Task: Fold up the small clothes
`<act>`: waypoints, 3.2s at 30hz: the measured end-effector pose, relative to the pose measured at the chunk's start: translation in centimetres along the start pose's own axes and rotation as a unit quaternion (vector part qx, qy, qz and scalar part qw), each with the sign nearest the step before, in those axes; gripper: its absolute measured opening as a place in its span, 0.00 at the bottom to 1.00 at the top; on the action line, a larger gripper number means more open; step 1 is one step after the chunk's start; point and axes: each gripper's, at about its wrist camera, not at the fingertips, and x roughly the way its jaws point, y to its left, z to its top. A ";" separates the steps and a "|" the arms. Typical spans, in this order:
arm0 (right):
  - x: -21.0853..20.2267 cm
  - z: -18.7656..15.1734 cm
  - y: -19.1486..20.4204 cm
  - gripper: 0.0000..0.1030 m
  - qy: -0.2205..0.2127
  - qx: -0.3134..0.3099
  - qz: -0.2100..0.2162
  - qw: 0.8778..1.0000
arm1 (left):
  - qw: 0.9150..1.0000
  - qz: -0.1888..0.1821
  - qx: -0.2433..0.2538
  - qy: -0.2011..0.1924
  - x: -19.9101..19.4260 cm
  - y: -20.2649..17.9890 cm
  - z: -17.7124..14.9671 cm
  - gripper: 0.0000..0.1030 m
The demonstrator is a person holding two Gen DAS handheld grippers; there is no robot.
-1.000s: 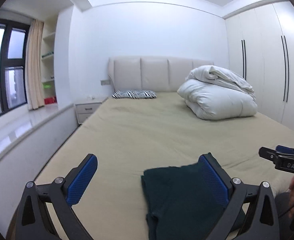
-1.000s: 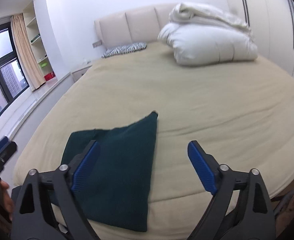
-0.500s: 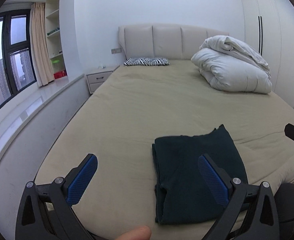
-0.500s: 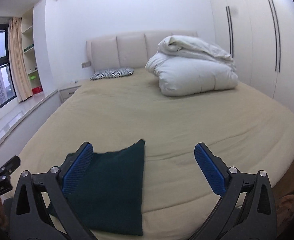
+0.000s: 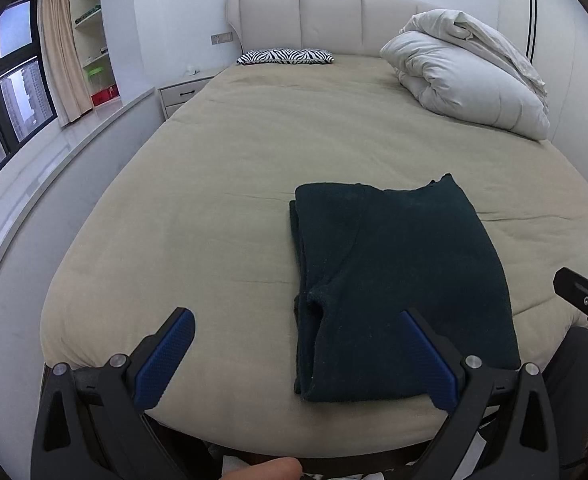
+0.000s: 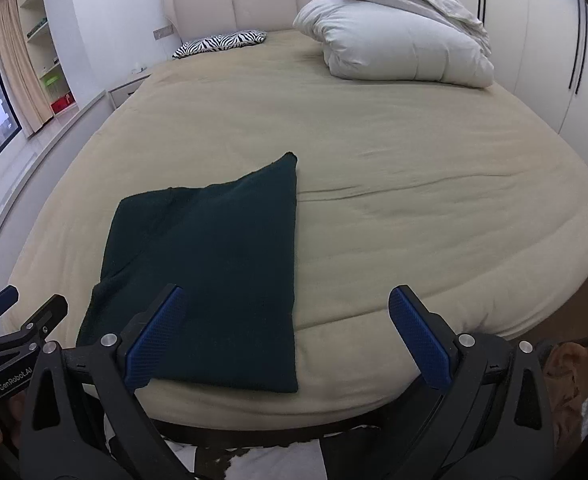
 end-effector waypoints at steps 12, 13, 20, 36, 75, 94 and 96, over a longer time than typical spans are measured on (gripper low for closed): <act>1.4 -0.7 0.9 1.00 0.016 -0.028 0.001 0.999 | 1.000 0.000 -0.009 0.015 0.7 0.5 -0.2 1.00; 1.4 -0.7 0.9 1.00 0.017 -0.029 0.001 0.999 | 1.000 0.000 -0.010 0.016 0.7 0.6 -0.2 1.00; 1.5 -0.8 1.1 1.00 0.024 -0.035 0.003 0.999 | 1.000 0.000 -0.012 0.017 0.7 0.8 -0.2 1.00; 2.0 -0.6 0.9 1.00 0.029 -0.037 0.005 0.999 | 1.000 0.000 -0.011 0.019 0.8 0.9 -0.3 1.00; 2.2 -1.1 0.8 1.00 0.033 -0.033 0.006 0.999 | 1.000 0.000 -0.012 0.021 0.8 0.9 -0.6 1.00; 2.2 -1.1 0.8 1.00 0.033 -0.033 0.006 0.999 | 1.000 0.000 -0.011 0.021 0.8 0.9 -0.8 1.00; 2.2 -1.1 0.8 1.00 0.033 -0.033 0.006 0.999 | 1.000 -0.001 -0.011 0.022 0.8 1.0 -0.8 1.00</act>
